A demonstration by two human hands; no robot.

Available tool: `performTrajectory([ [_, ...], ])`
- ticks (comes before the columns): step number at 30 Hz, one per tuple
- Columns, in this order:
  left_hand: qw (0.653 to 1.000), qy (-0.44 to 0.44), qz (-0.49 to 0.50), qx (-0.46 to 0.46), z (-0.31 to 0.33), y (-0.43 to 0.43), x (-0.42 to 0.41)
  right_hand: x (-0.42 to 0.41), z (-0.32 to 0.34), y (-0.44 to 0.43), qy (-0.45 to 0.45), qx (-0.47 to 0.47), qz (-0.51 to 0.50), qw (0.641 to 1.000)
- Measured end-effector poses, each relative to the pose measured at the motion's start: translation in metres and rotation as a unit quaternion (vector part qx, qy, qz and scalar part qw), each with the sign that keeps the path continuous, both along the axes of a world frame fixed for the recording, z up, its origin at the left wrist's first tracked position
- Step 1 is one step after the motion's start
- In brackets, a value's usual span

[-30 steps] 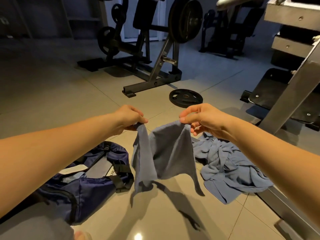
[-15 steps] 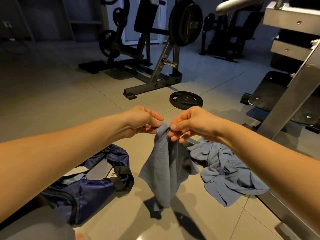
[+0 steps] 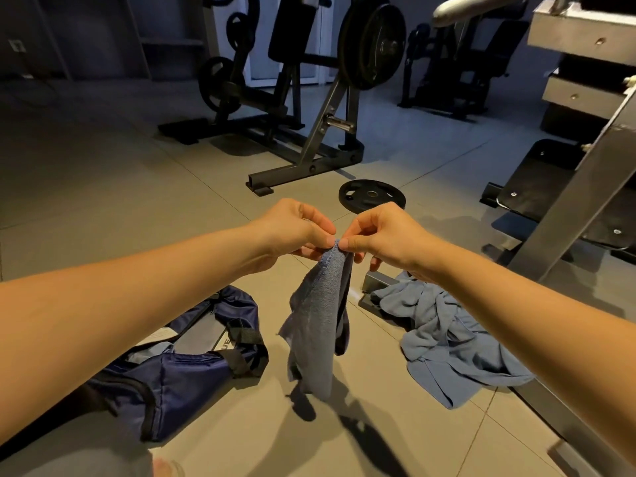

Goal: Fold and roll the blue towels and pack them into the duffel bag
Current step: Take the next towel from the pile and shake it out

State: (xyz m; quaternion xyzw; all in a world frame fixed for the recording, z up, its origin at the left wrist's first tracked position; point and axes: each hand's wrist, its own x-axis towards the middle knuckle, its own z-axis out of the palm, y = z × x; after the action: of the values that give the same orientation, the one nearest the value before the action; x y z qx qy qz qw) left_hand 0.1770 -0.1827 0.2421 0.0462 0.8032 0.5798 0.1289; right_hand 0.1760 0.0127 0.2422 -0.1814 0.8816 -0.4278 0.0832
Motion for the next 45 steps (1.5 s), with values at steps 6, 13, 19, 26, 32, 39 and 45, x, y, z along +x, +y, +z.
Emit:
performTrajectory([
  [6,1.000,0.017,-0.008,-0.009,-0.003,0.001,0.002,0.003,0.000,-0.003,0.018,0.004,-0.008,1.000],
  [13,1.000,0.027,0.006,0.012,-0.004,0.005,0.004,0.008,0.000,-0.006,-0.003,-0.045,-0.037,0.998],
  [19,0.998,0.061,0.018,0.009,-0.002,0.007,0.005,0.005,-0.005,-0.008,0.030,0.033,-0.039,0.998],
  [26,0.993,0.064,-0.055,-0.079,-0.017,-0.006,-0.003,-0.001,0.016,0.007,0.030,-0.063,-0.024,0.997],
  [32,0.993,0.093,-0.032,-0.059,-0.036,-0.028,-0.013,-0.008,0.031,0.029,0.005,-0.191,-0.056,0.980],
  [39,0.975,0.203,-0.037,-0.082,-0.048,-0.009,-0.006,-0.012,0.049,0.022,0.061,-0.226,-0.076,0.969],
  [45,0.971,0.217,-0.034,-0.090,-0.066,0.004,-0.003,-0.015,0.062,0.022,0.098,-0.254,-0.123,0.954],
])
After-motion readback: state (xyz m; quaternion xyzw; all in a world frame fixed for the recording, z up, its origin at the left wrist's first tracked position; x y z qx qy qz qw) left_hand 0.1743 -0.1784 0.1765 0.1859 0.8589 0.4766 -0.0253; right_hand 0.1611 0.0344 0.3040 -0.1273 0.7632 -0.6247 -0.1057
